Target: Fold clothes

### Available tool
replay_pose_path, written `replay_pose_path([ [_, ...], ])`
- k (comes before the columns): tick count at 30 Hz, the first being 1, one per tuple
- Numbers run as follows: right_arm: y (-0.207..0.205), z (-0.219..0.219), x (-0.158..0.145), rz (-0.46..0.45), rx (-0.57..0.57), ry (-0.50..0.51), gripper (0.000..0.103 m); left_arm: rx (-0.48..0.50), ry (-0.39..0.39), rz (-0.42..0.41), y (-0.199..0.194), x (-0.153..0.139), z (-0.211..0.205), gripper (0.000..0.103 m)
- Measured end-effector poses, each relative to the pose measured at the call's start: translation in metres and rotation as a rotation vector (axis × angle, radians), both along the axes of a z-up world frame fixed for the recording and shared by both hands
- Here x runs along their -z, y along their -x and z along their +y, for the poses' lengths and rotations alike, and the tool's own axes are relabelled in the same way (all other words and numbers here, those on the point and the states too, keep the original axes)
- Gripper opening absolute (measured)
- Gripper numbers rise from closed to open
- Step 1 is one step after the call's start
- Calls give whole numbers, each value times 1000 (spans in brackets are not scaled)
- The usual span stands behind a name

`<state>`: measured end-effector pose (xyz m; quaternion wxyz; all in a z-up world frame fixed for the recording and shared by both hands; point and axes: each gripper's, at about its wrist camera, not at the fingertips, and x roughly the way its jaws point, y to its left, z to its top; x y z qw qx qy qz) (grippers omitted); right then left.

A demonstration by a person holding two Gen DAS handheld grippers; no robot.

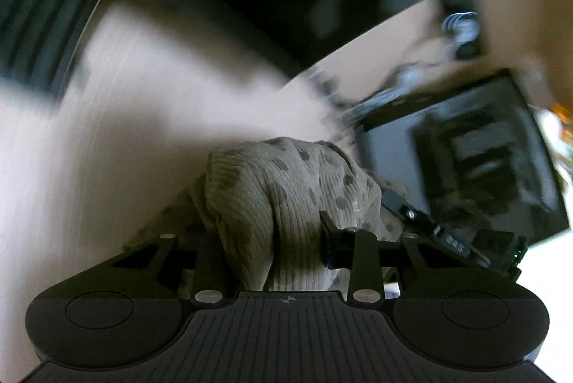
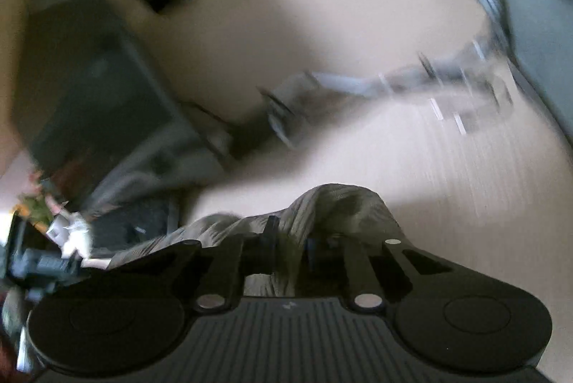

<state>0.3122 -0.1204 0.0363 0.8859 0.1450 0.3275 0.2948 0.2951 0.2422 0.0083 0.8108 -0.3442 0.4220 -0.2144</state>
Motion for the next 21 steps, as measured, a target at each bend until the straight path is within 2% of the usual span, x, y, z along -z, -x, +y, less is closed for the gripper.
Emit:
replay_pose_path([
  [1, 9, 0, -13, -76, -29, 33, 14, 22, -43, -82, 5, -16, 0, 36],
  [3, 33, 1, -25, -212, -86, 155, 14, 74, -197, -240, 25, -36, -6, 40],
  [5, 48, 2, -19, -255, -113, 260, 14, 118, -281, -298, 44, -29, -16, 44],
  [8, 51, -7, 2, -176, -79, 262, 14, 175, -326, -215, 58, 9, -30, 47],
  [10, 52, -14, 16, -119, -52, 255, 18, 164, -347, -173, 62, 28, -32, 46],
  [11, 53, -17, 23, -90, -39, 251, 21, 147, -332, -146, 62, 33, -30, 50],
  [12, 53, -20, 30, -62, -26, 247, 25, 133, -309, -134, 64, 33, -27, 54],
  [14, 54, -26, 44, -4, 1, 239, 41, 108, -263, -112, 69, 32, -19, 64],
  [15, 55, -30, 51, 24, 14, 235, 59, 106, -249, -105, 71, 31, -17, 79],
  [16, 56, -33, 58, 53, 27, 231, 68, 106, -235, -93, 72, 31, -17, 86],
  [18, 60, -38, 69, 102, 41, 225, 68, 120, -200, -51, 75, 35, -17, 87],
  [21, 69, -41, 81, 155, 28, 231, 73, 136, -206, 14, 81, 48, -22, 90],
])
